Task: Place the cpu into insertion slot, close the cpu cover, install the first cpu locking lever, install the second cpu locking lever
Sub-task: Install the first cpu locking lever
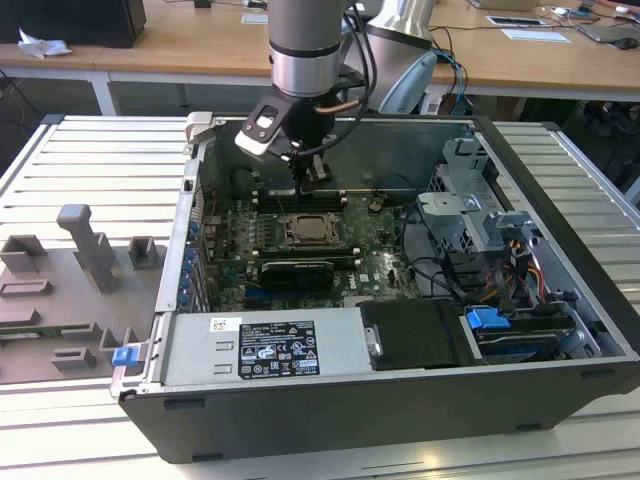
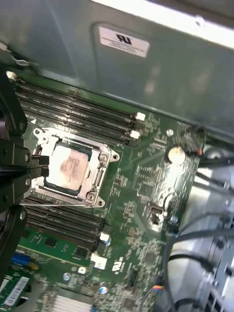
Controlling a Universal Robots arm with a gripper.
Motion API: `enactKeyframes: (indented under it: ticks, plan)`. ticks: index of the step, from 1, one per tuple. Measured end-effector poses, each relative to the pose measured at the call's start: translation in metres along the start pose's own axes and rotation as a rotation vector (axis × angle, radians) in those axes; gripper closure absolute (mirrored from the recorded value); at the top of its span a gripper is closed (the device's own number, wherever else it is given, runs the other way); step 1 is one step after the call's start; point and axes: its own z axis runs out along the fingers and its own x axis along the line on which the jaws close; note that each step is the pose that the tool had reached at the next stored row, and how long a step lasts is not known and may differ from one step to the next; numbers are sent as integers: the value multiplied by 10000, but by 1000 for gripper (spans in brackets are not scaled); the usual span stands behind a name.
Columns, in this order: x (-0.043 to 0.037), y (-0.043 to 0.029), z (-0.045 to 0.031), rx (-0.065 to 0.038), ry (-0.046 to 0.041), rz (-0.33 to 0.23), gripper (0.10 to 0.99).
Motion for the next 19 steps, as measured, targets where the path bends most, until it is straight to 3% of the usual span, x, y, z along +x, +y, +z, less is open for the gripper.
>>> enactKeyframes:
  ticks: [1,10,12,19]
  plan:
    - [0,0,0,3,20,-468,980]
    - [0,0,3,14,116,-2722,980]
    - [0,0,4,18,149,-3489,980]
    - [0,-1,8,27,210,-4928,980]
